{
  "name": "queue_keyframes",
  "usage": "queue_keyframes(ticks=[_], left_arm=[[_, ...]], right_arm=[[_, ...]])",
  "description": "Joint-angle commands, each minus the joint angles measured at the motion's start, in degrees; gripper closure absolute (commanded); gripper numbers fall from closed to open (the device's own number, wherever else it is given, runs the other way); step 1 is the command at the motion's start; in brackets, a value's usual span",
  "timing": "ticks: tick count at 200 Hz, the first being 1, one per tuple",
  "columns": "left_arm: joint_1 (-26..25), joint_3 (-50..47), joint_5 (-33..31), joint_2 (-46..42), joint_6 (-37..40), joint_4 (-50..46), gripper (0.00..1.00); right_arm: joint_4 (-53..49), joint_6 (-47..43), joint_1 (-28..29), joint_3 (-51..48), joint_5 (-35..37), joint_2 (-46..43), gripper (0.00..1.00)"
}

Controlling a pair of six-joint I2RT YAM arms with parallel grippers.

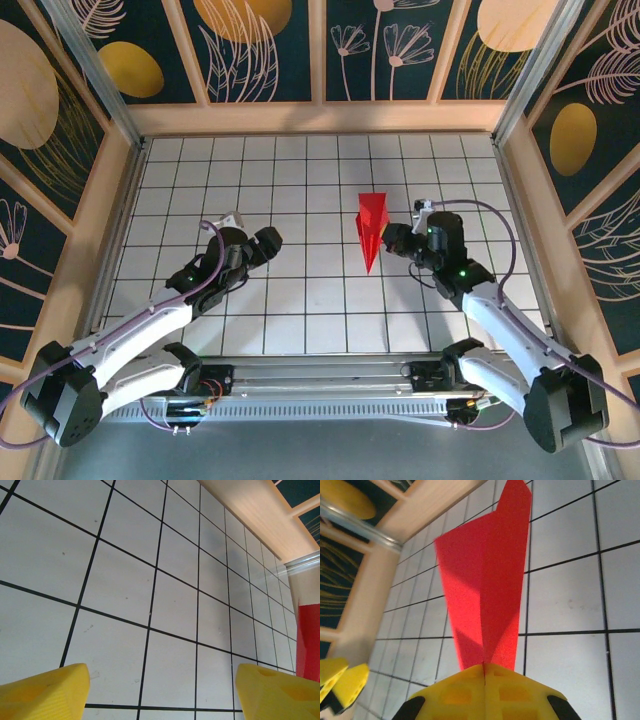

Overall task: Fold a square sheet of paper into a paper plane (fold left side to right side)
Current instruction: Turn over the paper plane at the center of the table.

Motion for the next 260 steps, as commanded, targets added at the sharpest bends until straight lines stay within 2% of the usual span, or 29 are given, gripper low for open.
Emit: queue_keyframes(ticks=[1, 22, 54, 122, 145, 168, 226, 260], left_arm=[[0.34, 1.27, -0.41, 0.23, -1.44, 1.49, 0.23], [0.31, 1.1, -0.15, 0.26, -1.59, 1.75, 0.23], [0.36, 0.8, 0.03, 0.6, -1.58, 2.02, 0.23], [0.3, 0.74, 0.11, 0.61, -0.9, 1.76, 0.22], [0.35, 0.48, 0.03, 0.73, -0.93, 1.76, 0.22], [0.34, 0.32, 0.11, 0.91, -0.84, 2.19, 0.22], [0.34, 1.05, 0.53, 3.83, -0.01, 2.83, 0.22], [0.4, 1.33, 1.74, 5.41, 0.12, 3.77, 0.22]], right_arm=[[15.11, 2.09, -3.06, -4.53, -17.16, 0.61, 1.0], [25.46, 5.98, -4.0, -7.85, -23.58, 4.8, 1.0], [39.83, 12.4, -2.64, -9.5, -27.75, 15.67, 1.0], [53.75, 16.77, 7.16, -3.18, -21.45, 40.54, 1.0], [54.73, 16.62, 7.34, -2.11, -19.59, 47.18, 1.0], [54.35, 15.65, 6.58, -2.84, -17.49, 49.98, 1.0], [45.34, 10.21, 6.4, -2.77, -13.74, 47.4, 1.0], [43.43, 9.23, 6.43, -2.89, -13.3, 46.03, 0.91]])
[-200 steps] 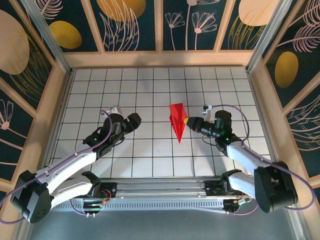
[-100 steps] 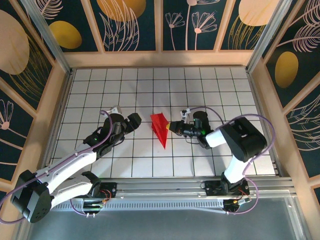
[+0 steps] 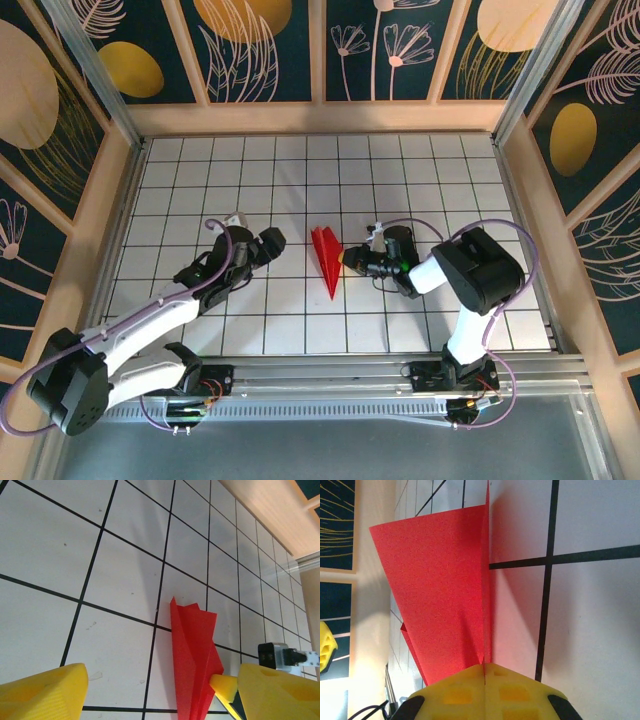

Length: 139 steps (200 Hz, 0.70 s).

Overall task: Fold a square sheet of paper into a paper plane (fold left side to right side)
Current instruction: Turn over the paper plane at the center of the table.

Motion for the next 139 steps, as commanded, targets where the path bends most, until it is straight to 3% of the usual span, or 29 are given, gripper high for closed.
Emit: queue_keyframes(ticks=[1, 50, 89, 139], left_arm=[[0.37, 1.37, 1.32, 0.97, 0.58, 1.77, 0.22], [0.3, 1.51, 1.7, 1.73, 0.92, 1.86, 0.22], [0.33, 1.57, 1.7, 1.73, 1.07, 1.68, 0.21], [0.36, 1.61, 0.35, 0.8, 1.55, 0.98, 0.21]], right_arm=[[-1.91, -2.33, -0.41, 0.12, 1.59, -2.09, 0.91], [-4.73, -3.53, -0.31, -0.01, 2.37, -4.11, 0.84], [-6.96, -4.35, -0.3, -0.13, 3.91, -6.0, 0.73], [-22.29, -10.2, -0.31, 2.5, 10.92, -13.28, 0.56]])
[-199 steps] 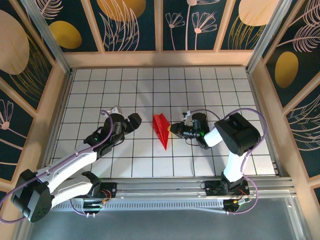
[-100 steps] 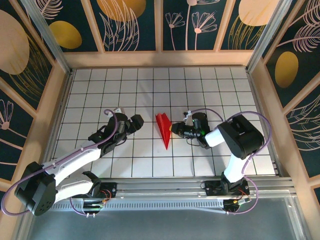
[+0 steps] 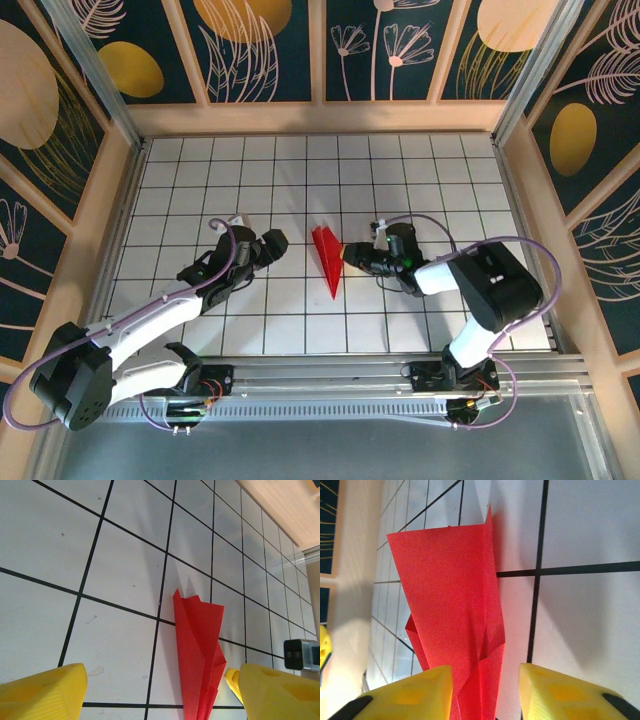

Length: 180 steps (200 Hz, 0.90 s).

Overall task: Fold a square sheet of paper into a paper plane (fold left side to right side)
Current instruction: Turn over the paper plane at the center of the table, then pick up the paper plane at the center of the table.

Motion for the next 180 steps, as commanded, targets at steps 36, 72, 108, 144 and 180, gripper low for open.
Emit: queue_keyframes(ticks=[36, 72, 108, 144, 180], left_arm=[[0.35, 1.27, -2.89, -2.27, 2.34, -0.14, 0.21], [0.31, 1.18, -4.55, -3.12, 3.57, -0.51, 0.2], [0.31, 1.28, -5.18, -3.45, 4.17, -1.21, 0.2], [0.28, 0.78, -5.9, -4.21, 4.23, -1.39, 0.2], [0.33, 0.56, -6.71, -4.53, 4.23, -2.18, 0.2]], right_arm=[[-32.01, -12.38, 2.01, 11.01, 9.75, -9.75, 0.52], [-45.91, -15.28, 6.59, 19.51, 11.08, -8.47, 0.46], [-51.73, -15.94, 10.69, 25.87, 13.51, -2.9, 0.38], [-53.03, -15.9, 11.86, 28.56, 14.12, 0.83, 0.36], [-54.42, -16.25, 12.22, 30.55, 13.61, 3.34, 0.36]])
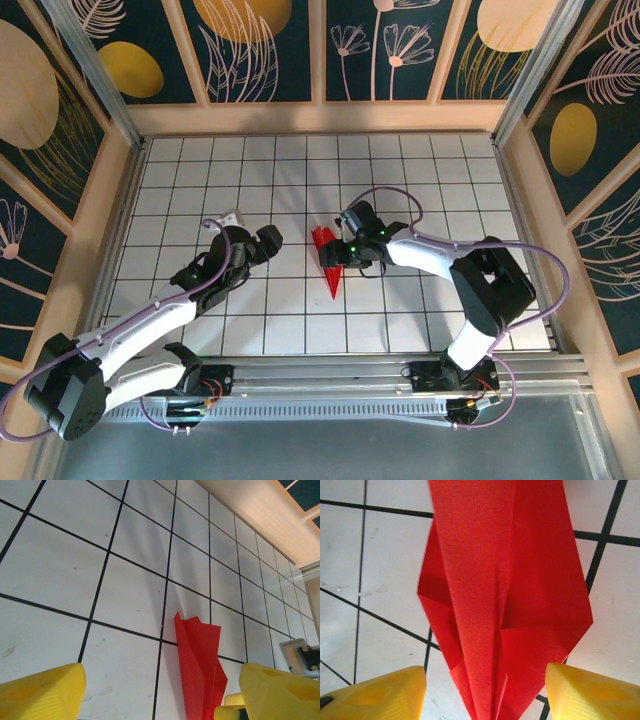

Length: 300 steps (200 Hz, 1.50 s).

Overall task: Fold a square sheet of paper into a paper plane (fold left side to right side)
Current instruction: Pick up the paper plane at the center of the table.

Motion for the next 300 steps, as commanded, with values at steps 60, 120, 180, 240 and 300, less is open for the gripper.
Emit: queue_keyframes(ticks=[60, 120, 180, 240, 300], left_arm=[[0.35, 1.02, -1.99, -0.88, 1.33, -2.1, 0.2], [0.29, 1.07, -2.06, -0.88, 1.45, -2.28, 0.19], [0.3, 1.14, -2.16, -0.79, 1.56, -2.33, 0.19], [0.3, 0.89, -2.25, -0.88, 1.55, -2.36, 0.19], [0.34, 0.6, -2.25, -0.96, 1.42, -2.32, 0.19]], right_arm=[[-3.48, -1.02, 0.77, 4.0, 1.07, 3.7, 0.42], [-4.52, -0.99, 0.88, 4.6, 1.59, 4.8, 0.56], [-5.14, -0.39, 1.63, 4.95, 2.21, 5.64, 0.68], [-5.33, 0.75, 2.77, 5.45, 2.47, 7.24, 0.76], [-6.54, 2.9, 4.08, 5.63, 4.09, 8.67, 0.81]])
